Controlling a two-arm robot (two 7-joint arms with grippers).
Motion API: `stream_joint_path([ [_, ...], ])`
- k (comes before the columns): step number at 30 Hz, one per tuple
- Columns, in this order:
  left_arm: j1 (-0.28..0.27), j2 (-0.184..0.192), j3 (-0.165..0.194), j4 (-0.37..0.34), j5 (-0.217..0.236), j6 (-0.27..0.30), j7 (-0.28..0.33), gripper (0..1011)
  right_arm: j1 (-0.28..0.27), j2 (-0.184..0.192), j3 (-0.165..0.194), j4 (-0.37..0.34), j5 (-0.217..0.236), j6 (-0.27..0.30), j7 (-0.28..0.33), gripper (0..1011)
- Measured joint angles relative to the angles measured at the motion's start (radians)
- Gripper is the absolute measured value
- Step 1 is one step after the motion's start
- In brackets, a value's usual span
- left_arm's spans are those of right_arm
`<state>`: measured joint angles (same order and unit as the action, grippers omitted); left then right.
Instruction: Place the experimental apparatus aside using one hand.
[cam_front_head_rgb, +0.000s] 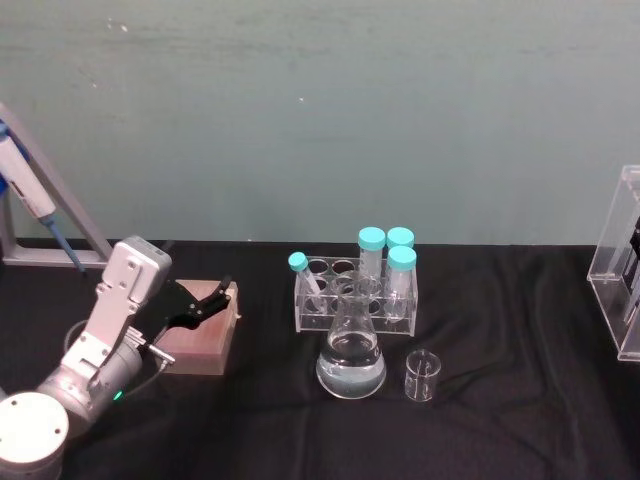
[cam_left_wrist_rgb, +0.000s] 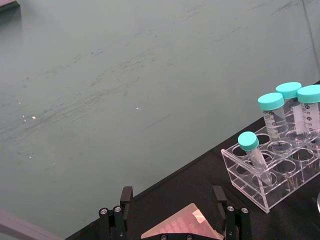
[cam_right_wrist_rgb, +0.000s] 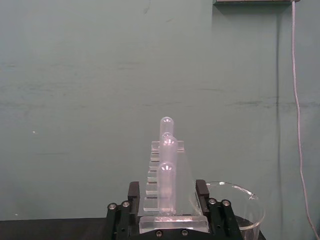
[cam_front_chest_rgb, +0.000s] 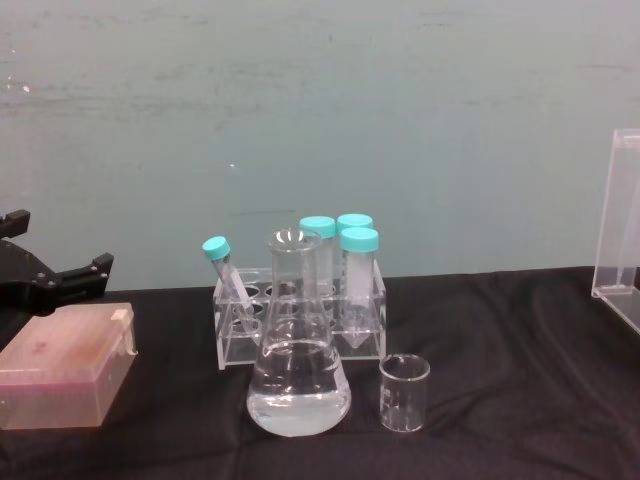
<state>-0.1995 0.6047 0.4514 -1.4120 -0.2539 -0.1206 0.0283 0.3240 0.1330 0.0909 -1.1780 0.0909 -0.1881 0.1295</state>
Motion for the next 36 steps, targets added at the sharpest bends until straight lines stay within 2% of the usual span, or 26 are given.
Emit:
stream_joint_path([
  [2, 0.000, 0.000, 0.000, 0.000, 0.000, 0.000, 0.000, 1000, 0.000, 0.000, 0.000, 0.000, 0.000, 0.000, 0.000, 765],
  [3, 0.000, 0.000, 0.000, 0.000, 0.000, 0.000, 0.000, 1000, 0.000, 0.000, 0.000, 0.000, 0.000, 0.000, 0.000, 765],
  [4, 0.000, 0.000, 0.000, 0.000, 0.000, 0.000, 0.000, 1000, 0.000, 0.000, 0.000, 0.000, 0.000, 0.000, 0.000, 820],
  [7, 0.000, 0.000, 0.000, 0.000, 0.000, 0.000, 0.000, 1000, 0.000, 0.000, 0.000, 0.000, 0.000, 0.000, 0.000, 875],
  [11, 0.000, 0.000, 0.000, 0.000, 0.000, 0.000, 0.000, 1000, 0.000, 0.000, 0.000, 0.000, 0.000, 0.000, 0.000, 997],
  [36, 0.000, 0.000, 0.000, 0.000, 0.000, 0.000, 0.000, 1000, 0.000, 0.000, 0.001, 0.000, 0.000, -0.001, 0.000, 1003],
])
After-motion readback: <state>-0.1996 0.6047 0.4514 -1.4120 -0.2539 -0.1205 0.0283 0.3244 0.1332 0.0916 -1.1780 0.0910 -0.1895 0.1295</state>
